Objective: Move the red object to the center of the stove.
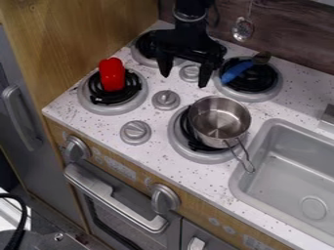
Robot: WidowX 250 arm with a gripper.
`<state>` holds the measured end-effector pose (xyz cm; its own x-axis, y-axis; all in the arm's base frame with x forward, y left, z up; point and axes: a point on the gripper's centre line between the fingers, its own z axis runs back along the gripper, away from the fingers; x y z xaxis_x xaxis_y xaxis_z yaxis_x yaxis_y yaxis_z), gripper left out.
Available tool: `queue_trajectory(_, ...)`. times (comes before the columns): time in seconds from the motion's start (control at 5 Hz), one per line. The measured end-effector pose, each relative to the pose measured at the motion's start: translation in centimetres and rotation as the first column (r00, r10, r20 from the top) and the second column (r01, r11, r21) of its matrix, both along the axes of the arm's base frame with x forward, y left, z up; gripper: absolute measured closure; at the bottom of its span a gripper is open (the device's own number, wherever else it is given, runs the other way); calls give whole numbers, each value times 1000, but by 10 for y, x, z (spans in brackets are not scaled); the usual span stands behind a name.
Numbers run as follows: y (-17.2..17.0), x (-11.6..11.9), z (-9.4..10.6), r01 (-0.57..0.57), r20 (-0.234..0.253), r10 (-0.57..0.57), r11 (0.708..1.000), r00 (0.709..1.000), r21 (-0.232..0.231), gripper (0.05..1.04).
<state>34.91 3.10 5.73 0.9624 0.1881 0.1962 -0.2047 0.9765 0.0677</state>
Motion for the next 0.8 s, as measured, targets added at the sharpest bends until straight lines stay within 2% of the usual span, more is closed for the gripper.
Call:
queue_trajectory(0.2, 1, -5, -13, -3, -41, 3, 1000, 999, -2, 84)
queue_trajectory(0.4, 33, 5, -18, -97, -42, 97, 995, 994, -1, 84)
queue_trajectory(0.6, 88, 8, -21, -245, -37, 244, 970, 969, 1, 84)
queue_trajectory(0.8, 124, 12, -28, -361, -28, 361, 933, 932, -2, 84)
